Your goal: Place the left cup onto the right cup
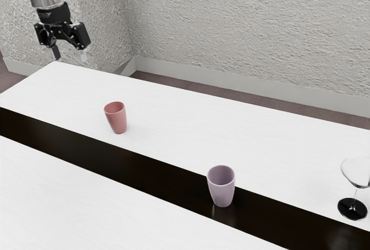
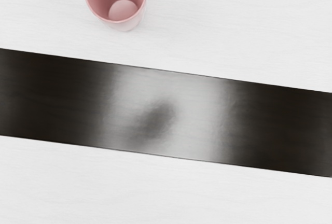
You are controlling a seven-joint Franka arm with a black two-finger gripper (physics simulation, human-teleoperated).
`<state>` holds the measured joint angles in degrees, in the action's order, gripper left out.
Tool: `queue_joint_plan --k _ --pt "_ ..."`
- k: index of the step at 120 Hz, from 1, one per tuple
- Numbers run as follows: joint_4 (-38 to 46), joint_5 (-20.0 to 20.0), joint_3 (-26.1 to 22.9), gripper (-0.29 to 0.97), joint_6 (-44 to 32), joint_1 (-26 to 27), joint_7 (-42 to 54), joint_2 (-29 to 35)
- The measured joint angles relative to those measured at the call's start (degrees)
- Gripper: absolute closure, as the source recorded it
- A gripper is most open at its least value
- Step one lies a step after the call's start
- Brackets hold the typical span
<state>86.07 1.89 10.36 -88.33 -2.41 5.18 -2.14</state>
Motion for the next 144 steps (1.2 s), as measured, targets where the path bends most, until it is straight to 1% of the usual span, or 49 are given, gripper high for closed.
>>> queue_joint_plan --k 31,47,71,94,104,112,127,144 --pt "0.21 -0.23 -0.43 0.02 -0.67 -0.22 0.19 -0.62" --pt "3.19 -0.26 0.10 0.03 -1.79 -0.68 0.44 -1.10" --pt "13.16 -0.12 0.53 0.03 -9.35 -3.26 1.75 -1.47" --pt "16.20 0.02 0.53 0.03 -16.22 -3.32 3.09 -4.17" --pt "15.64 0.10 0.53 0.03 -18.40 -3.61 3.86 -6.38" --pt "13.31 0.14 0.56 0.03 -19.55 -4.01 4.49 -9.08" --pt "6.62 0.33 0.62 0.03 -20.31 -4.12 5.76 -14.73" --pt "-1.52 0.84 0.62 0.03 -19.28 -4.08 6.94 -21.57"
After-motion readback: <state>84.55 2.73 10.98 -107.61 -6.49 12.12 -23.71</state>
